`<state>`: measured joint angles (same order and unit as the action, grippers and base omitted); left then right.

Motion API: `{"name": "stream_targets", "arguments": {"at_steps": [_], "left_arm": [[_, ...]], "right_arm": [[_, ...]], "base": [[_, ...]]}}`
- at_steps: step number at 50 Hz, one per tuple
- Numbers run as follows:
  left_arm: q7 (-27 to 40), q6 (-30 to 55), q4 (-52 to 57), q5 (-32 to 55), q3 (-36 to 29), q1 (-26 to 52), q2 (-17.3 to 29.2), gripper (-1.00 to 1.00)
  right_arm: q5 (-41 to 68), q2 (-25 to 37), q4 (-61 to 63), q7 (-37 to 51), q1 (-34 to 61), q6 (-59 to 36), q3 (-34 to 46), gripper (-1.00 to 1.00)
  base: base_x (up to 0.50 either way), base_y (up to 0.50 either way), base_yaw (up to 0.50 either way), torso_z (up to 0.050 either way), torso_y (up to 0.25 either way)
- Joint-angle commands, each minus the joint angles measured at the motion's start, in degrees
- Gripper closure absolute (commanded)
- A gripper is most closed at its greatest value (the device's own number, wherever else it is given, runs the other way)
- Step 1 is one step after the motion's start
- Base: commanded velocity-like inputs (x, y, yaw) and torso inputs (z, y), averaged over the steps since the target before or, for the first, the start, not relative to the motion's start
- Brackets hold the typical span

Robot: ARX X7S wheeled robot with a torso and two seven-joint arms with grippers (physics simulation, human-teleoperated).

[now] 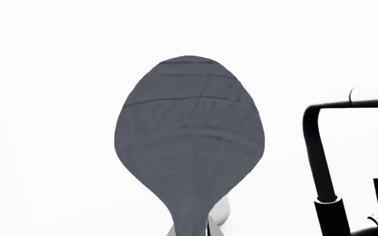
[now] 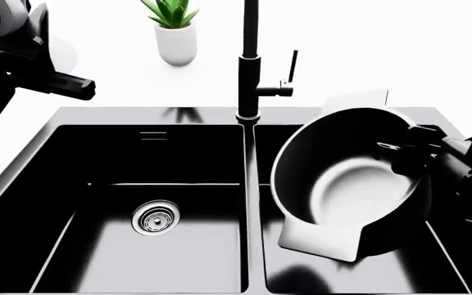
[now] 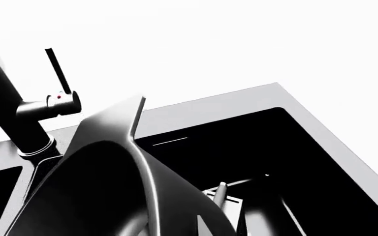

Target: Pick the wine glass and pot and place them in the sink. Then turn on the water.

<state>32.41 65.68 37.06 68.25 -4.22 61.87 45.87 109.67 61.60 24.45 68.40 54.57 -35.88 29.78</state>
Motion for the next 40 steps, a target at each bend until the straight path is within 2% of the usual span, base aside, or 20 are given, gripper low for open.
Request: {"name": "stream_targets", "arguments": {"at_steps": [1, 40], "left_arm": [[0.70, -0.02, -0.17, -1.33, 0.61, 0.83, 0.07, 1.00], [0.74, -1.37, -0.17, -1.75, 0.00, -0.33, 0.44, 1.00]], "right_arm": [[-6.73, -0.91, -2.15, -2.02, 3.46, 1.20, -4.28, 1.00], [-11.26, -2.63, -4.83, -6.39, -4.70, 4.79, -2.78, 1.00]], "base": [[0.00, 0.00, 0.00, 0.000, 0.009], [0.00, 0.00, 0.00, 0.002, 0.006]]}}
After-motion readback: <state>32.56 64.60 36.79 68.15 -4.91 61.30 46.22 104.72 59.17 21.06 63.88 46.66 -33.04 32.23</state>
